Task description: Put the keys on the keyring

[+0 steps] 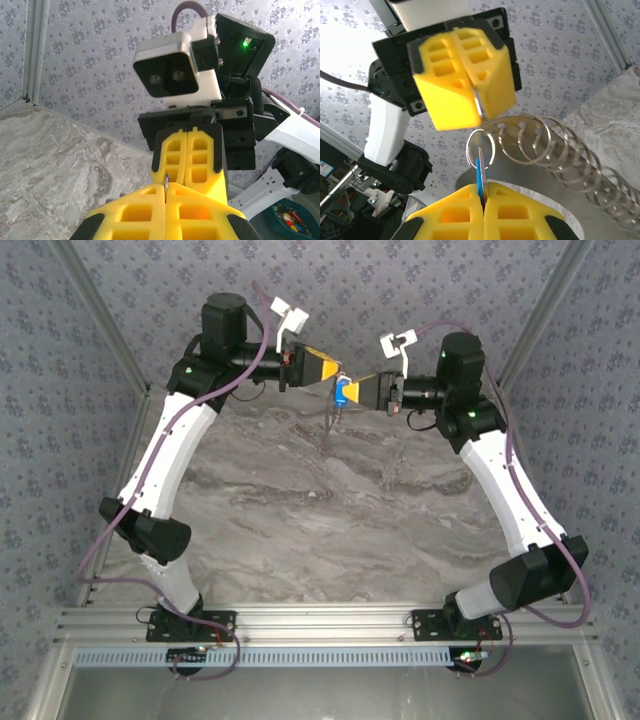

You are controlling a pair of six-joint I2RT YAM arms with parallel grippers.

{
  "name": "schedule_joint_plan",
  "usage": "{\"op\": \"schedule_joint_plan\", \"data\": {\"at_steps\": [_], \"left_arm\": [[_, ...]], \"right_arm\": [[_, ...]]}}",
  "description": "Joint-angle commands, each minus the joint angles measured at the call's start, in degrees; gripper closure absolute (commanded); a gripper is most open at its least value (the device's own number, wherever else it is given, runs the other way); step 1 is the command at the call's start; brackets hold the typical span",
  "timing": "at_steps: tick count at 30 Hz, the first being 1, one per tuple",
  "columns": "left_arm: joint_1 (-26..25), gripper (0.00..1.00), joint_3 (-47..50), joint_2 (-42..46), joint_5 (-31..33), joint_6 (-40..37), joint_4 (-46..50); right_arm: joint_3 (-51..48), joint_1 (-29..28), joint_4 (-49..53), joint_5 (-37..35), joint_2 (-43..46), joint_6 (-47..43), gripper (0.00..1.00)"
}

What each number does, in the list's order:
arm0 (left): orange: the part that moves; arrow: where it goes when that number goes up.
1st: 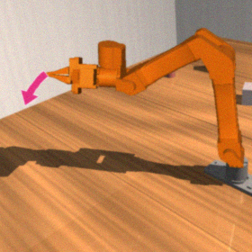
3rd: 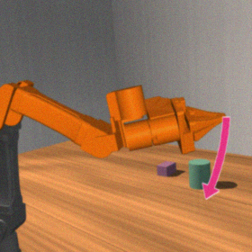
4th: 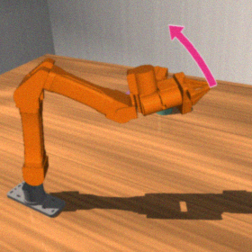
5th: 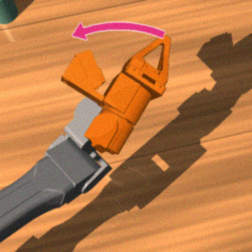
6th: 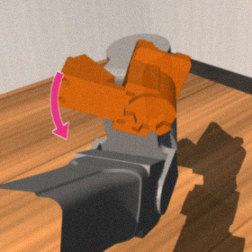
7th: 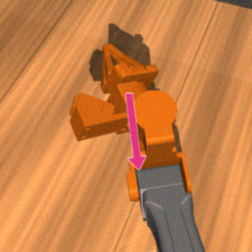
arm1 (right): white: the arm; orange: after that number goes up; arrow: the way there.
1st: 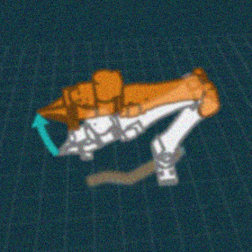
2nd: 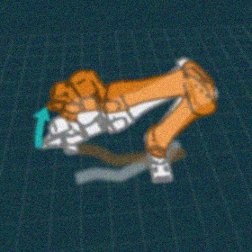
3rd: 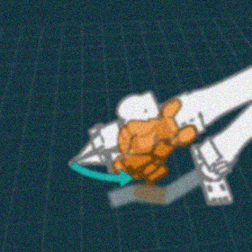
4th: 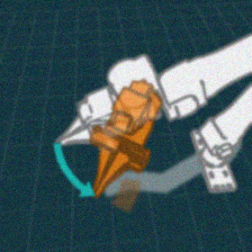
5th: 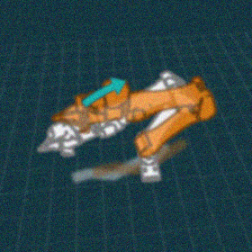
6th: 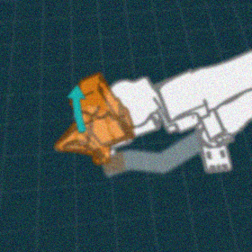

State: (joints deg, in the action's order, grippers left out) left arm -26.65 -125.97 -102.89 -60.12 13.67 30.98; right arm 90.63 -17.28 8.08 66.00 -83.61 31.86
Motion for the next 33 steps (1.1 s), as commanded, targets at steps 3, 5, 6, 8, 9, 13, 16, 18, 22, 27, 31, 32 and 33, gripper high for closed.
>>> {"op": "schedule_joint_plan", "data": {"at_steps": [3,5,6,8,9,13,16,18,22,27,31,32,33], "left_arm": [[0.55,1.0,2.86,3.6,1.69,2.57,-7.7],[0.58,1.0,3.57,4.08,1.77,2.71,-8.04],[0.56,1.0,4.11,4.38,1.9,2.81,-8.36],[0.55,1.0,5.27,4.92,2.05,3.24,-9.39],[0.49,1.0,6.0,5.27,2.18,3.43,-10.03],[0.52,1.0,9.41,6.85,3.1,5.45,-13.98],[0.33,1.0,11.98,7.85,3.28,7.71,-17.53],[0.19,1.0,12.9,8.35,3.78,8.01,-18.26],[0.02,1.0,15.78,9.35,5.18,9.67,-20.87],[-0.06,1.0,21.83,11.48,9.27,15.22,-30.06],[-0.13,1.0,25.44,12.36,10.37,20.53,-37.05],[-0.15,1.0,25.56,12.36,10.47,20.69,-37.18],[-0.17,1.0,25.57,12.36,10.65,20.73,-37.29]], "right_arm": [[-0.6,-2.18,2.57,-2.16,0.13,-2.34,1.0],[0.2,-3.17,2.39,-3.03,-0.64,-2.24,1.0],[0.79,-3.58,2.31,-3.56,-1.1,-2.12,1.0],[1.8,-4.48,1.54,-4.09,-1.96,-1.55,1.0],[2.0,-5.06,0.88,-4.33,-2.31,-1.07,1.0],[0.92,-4.81,0.66,-6.64,-2.68,-0.56,1.0],[-0.8,-4.87,-4.51,-7.08,-3.05,3.3,1.0],[-1.11,-4.96,-5.4,-8.04,-2.99,3.76,1.0],[-1.67,-4.61,-6.95,-9.16,-2.82,5.5,1.0],[-3.6,-4.21,-12.11,-10.99,-2.13,9.37,1.0],[-3.19,-4.03,-12.29,-11.43,-2.51,9.95,1.0],[-3.18,-3.93,-12.25,-11.17,-2.65,9.97,0.96],[-3.18,-3.91,-11.92,-11.02,-2.67,9.93,0.89]]}}
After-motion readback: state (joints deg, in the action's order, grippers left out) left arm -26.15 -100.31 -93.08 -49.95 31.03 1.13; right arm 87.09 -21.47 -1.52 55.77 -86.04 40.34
